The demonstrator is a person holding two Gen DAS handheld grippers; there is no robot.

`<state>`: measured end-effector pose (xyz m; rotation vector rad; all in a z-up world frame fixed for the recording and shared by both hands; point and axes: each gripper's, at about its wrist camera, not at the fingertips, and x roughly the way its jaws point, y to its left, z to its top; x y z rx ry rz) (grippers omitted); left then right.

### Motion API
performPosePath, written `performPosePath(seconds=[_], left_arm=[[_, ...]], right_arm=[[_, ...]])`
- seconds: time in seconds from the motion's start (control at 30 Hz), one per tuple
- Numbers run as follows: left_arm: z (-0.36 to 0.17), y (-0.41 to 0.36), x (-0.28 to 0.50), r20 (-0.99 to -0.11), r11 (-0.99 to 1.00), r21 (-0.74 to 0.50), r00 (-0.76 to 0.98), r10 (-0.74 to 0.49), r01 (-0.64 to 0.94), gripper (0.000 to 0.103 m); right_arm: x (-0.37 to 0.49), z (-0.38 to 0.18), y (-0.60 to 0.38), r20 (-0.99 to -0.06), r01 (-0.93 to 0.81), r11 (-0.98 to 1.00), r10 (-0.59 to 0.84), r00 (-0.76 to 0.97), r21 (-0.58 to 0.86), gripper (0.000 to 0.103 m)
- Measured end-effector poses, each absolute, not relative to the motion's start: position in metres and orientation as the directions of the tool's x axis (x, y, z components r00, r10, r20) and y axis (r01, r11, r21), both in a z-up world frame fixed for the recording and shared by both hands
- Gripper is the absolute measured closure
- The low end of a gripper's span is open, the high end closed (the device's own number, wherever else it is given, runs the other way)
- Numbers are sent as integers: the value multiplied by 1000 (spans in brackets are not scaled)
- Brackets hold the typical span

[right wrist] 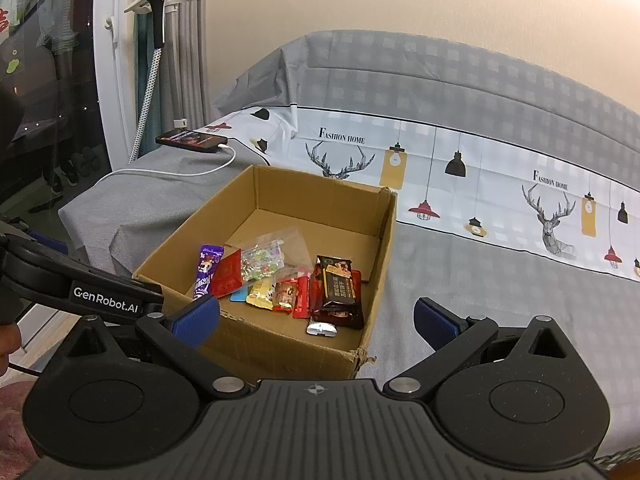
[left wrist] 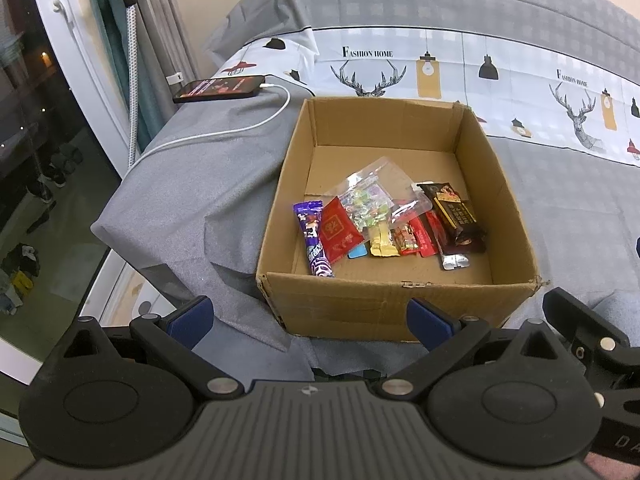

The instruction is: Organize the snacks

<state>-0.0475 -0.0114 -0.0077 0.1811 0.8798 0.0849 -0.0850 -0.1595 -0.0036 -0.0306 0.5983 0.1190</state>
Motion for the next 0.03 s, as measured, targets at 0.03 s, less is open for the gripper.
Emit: performPosePath(seconds=[0.03], left_arm=[[-8,-12,-47,-759,981,194,634,149,2,0]], right_arm=[[-85,-4,-160,-564,-121,993,104,819,8,0]])
